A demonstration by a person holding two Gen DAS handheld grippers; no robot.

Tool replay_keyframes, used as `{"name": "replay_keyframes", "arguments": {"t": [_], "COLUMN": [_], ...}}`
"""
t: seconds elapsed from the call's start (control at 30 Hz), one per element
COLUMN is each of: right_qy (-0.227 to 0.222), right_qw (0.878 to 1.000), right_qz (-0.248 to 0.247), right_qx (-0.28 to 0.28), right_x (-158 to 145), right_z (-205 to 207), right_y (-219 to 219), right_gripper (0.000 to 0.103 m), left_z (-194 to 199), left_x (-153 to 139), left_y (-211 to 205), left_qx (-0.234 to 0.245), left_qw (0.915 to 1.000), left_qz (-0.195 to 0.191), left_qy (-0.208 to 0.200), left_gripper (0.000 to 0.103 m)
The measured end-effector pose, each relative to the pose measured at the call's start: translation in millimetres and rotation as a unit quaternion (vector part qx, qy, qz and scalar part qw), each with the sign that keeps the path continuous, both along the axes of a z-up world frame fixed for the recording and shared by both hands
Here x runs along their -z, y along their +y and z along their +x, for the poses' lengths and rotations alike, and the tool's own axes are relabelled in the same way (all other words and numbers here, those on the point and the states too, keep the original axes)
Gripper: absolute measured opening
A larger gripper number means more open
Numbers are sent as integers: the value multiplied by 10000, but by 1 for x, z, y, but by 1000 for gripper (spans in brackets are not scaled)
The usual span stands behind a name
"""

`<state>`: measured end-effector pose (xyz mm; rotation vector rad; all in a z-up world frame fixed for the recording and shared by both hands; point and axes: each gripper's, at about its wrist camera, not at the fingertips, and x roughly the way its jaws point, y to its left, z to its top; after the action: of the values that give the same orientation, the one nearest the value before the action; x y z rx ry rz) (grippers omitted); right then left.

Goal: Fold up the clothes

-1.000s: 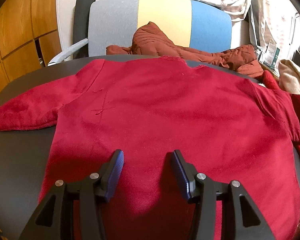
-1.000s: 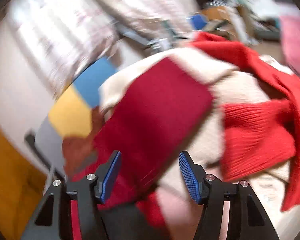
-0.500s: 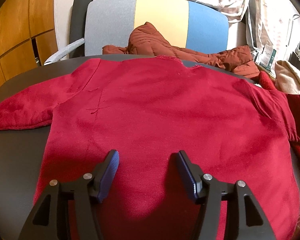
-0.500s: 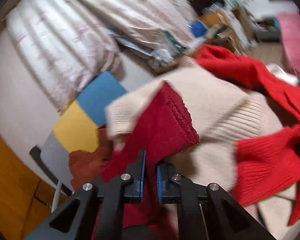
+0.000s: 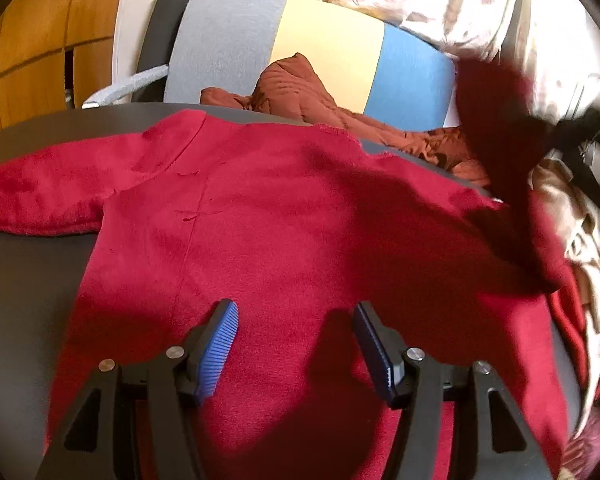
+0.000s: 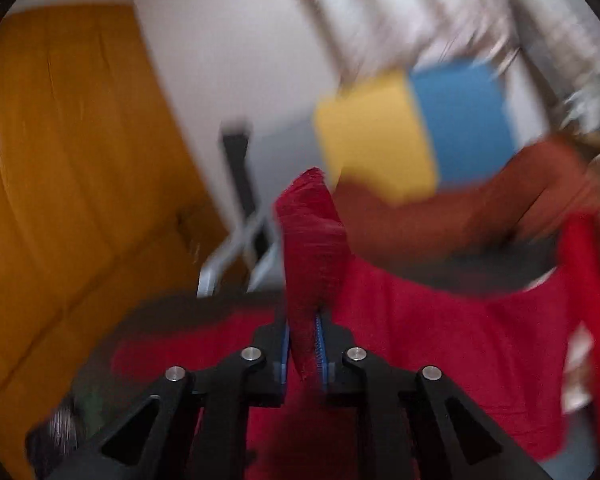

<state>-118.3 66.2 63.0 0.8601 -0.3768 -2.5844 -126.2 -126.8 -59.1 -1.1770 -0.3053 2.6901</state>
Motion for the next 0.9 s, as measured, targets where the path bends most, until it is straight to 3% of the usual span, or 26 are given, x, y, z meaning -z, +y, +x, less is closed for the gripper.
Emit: {"name": "replay_keyframes", "arguments": {"t": [0.03,0.1,0.3,0.43,0.57,0.67,0.77,0.83,0.87,0.9], "right_qy": [-351,-528,-80,-294,-543,-508,-451,-360,-296,-192], "right_qw": [9991,9977,9968,9979,9958,9956,9951,9948,9947,9943], "right_qz": [199,377,779,363,-112,-387,-579,-696,-755,-837], "right_qx": [-123,-197,180,458,725,690,665,653,638,626], "right_x": [22,45,65,82,100,102,103,102,100,98], "right_z": [-7,-2,36,40,43,43,46,47,51,54], "right_y": [-12,-16,32,62,92,97,104,106,108,110], "right_gripper": [40,42,42,43,39,39,39,39,40,41], "left_z": [0,0,-5,-28,-60,-78,-93,-96,-97,-98], "left_x": [0,1,-3,-10,-16,-18,-8,-9,-9,-9], "left_y": [-3,-9,-19,-18,-8,4,16,21,22,24], "left_qx": [1,0,-153,-334,-258,-102,-61,-134,-143,-121], "left_qw": [9999,9994,9961,9901,9854,9818,9763,9779,9780,9773], "left_qz": [115,351,858,1299,1483,1667,1763,1750,1751,1782], "left_qy": [6,24,-118,-417,-797,-898,-1252,-1137,-1124,-1137], "left_gripper": [61,61,61,61,61,61,59,59,47,14]}}
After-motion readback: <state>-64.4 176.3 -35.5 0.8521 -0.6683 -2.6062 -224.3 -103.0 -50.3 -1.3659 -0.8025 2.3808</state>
